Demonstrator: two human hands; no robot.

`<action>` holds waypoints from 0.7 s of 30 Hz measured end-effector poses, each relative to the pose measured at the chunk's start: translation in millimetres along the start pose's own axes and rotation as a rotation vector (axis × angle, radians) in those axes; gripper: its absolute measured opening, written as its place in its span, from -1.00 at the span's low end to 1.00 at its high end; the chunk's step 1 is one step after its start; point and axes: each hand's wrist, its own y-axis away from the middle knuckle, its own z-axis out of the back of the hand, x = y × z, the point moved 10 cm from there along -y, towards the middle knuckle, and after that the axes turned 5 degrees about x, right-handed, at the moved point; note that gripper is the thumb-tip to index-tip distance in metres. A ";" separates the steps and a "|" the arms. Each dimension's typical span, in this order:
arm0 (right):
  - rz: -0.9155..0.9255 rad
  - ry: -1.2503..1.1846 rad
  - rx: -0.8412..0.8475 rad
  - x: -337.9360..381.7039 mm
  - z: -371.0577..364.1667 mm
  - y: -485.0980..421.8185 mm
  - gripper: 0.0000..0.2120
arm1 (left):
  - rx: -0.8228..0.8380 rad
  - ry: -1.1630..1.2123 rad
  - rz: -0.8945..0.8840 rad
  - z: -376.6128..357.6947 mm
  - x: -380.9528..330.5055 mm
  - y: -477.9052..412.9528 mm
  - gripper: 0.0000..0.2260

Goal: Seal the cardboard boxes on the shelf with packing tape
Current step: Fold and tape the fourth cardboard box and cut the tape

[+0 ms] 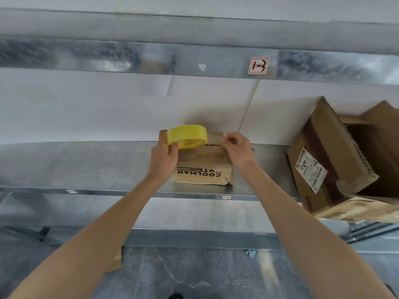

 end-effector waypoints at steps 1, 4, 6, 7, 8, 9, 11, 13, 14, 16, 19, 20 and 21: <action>-0.008 0.006 -0.006 -4.1 0.5 0.6 -0.77 | 0.007 -0.006 -0.005 -1.8 0.5 0.8 -0.83; -0.031 0.038 0.001 -11.9 1.4 0.9 -0.78 | 0.017 -0.037 -0.001 -2.9 0.8 -0.3 -0.82; -0.048 0.055 0.014 -15.3 1.9 2.8 -0.80 | 0.016 -0.061 -0.012 -3.0 -0.8 -1.2 -0.83; -0.056 0.062 0.019 -16.8 2.1 4.4 -0.81 | 0.018 -0.070 -0.020 -2.9 -1.5 -0.9 -0.84; -0.060 0.062 0.022 -18.0 1.9 5.3 -0.81 | 0.022 -0.080 -0.027 -3.2 -2.1 -0.7 -0.84; -0.062 0.057 0.025 -18.8 1.9 5.9 -0.81 | 0.029 -0.092 -0.031 -3.8 -2.4 -1.0 -0.85; -0.078 0.049 0.029 -19.1 2.2 5.3 -0.83 | 0.037 -0.116 -0.027 -3.5 -2.1 -4.2 -0.86; -0.100 0.035 0.032 -19.3 4.0 2.0 -0.89 | 0.044 -0.135 -0.024 -2.3 -3.5 -9.7 -0.87; -0.102 0.022 0.032 -18.8 4.9 0.2 -0.91 | 0.054 -0.147 -0.025 -2.1 -4.7 -12.4 -0.88; -0.096 0.017 0.024 -17.3 6.8 -3.1 -0.90 | 0.092 -0.179 -0.023 -3.1 -7.7 -18.6 -0.91; -0.150 -0.027 0.004 -24.2 11.5 -6.5 -0.85 | 0.158 -0.217 0.001 -7.5 -10.5 -28.7 -0.91; -0.180 -0.050 -0.003 -27.4 14.0 -7.1 -0.84 | 0.176 -0.230 0.010 -9.1 -11.0 -32.1 -0.91; -0.206 -0.070 -0.007 -30.0 16.9 -7.8 -0.84 | 0.191 -0.247 0.021 -10.4 -11.2 -35.4 -0.90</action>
